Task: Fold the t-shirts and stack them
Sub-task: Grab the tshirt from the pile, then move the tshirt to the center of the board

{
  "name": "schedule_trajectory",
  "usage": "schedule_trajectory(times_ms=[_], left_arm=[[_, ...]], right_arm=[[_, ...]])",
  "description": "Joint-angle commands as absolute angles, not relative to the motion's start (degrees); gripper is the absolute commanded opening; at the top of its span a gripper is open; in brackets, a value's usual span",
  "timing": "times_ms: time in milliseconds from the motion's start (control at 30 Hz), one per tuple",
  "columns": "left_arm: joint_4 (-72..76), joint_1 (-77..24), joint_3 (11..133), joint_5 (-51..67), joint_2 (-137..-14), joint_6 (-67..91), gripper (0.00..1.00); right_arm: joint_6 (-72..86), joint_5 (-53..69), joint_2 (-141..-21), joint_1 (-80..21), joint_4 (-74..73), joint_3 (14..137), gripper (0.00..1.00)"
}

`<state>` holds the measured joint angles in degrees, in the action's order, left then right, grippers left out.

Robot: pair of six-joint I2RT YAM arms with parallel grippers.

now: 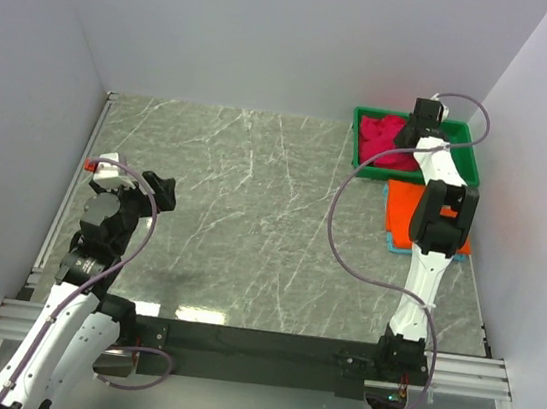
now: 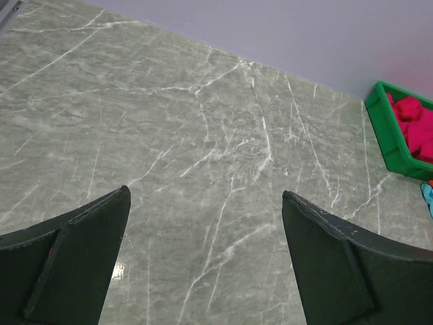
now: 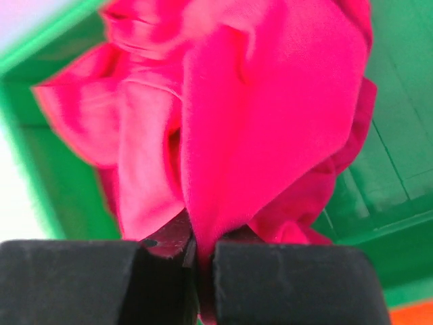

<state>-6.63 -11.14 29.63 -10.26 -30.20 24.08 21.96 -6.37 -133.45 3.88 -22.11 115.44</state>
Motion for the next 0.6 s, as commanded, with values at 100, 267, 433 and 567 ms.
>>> schedule_trajectory(times_ms=[100,267,433,567], left_arm=[[-3.69,-11.25,29.88,-9.05,-29.36,23.29,0.99],[-4.13,-11.25,29.97,-9.23,-29.0,23.38,0.99],[-4.75,-11.25,29.8,-8.7,-28.74,23.55,0.99],[-4.66,-11.25,29.53,-6.16,-28.22,23.47,0.99]], right_arm=[[17.75,-0.89,-112.01,0.27,-19.07,113.48,0.0],[18.54,2.63,-101.18,-10.25,-21.0,110.66,0.0],[20.92,7.11,-93.09,-20.11,-22.32,110.92,0.0],[25.03,10.89,-87.21,-26.71,-19.09,105.94,0.0]])
